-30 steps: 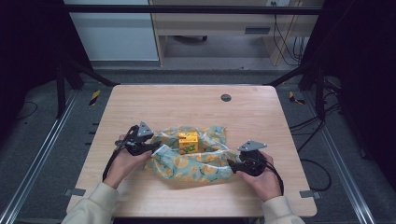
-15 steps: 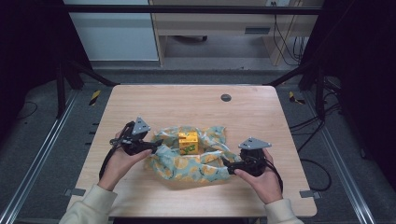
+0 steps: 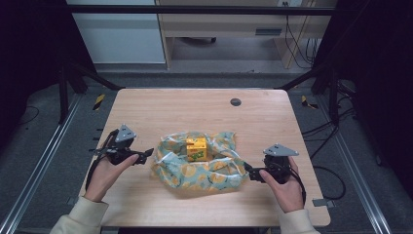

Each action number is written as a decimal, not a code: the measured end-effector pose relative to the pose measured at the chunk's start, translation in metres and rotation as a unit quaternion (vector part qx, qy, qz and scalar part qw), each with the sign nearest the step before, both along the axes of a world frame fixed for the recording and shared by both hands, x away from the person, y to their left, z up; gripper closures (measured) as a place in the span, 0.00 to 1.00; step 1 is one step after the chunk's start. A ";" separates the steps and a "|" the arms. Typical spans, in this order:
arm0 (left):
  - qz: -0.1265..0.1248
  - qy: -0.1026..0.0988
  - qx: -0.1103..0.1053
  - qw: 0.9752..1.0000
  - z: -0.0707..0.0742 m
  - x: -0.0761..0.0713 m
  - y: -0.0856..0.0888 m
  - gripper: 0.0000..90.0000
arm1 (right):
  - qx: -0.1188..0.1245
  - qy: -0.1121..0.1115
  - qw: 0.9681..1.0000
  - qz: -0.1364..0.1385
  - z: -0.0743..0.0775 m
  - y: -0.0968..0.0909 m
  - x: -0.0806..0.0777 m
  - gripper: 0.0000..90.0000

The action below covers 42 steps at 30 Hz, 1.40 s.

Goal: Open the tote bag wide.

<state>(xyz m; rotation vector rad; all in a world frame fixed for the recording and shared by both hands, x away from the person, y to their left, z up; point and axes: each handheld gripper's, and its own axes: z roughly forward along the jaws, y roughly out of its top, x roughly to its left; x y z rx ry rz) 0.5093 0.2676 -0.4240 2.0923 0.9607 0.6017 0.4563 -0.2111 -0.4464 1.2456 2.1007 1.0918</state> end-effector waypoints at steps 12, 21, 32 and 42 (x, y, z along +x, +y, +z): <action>0.034 -0.001 0.023 0.999 -0.012 0.006 0.035 0.07 | 0.005 0.016 0.999 -0.035 -0.009 -0.020 0.004 0.07; 0.061 0.008 0.021 0.998 -0.024 0.012 0.057 0.07 | -0.002 0.033 0.998 -0.058 -0.016 -0.030 0.009 0.07; 0.087 0.016 0.023 0.996 -0.035 0.017 0.073 0.07 | -0.019 0.050 0.995 -0.083 -0.028 -0.038 0.022 0.08; 0.096 0.020 0.021 0.995 -0.040 0.020 0.079 0.07 | -0.024 0.061 0.993 -0.099 -0.039 -0.036 0.040 0.09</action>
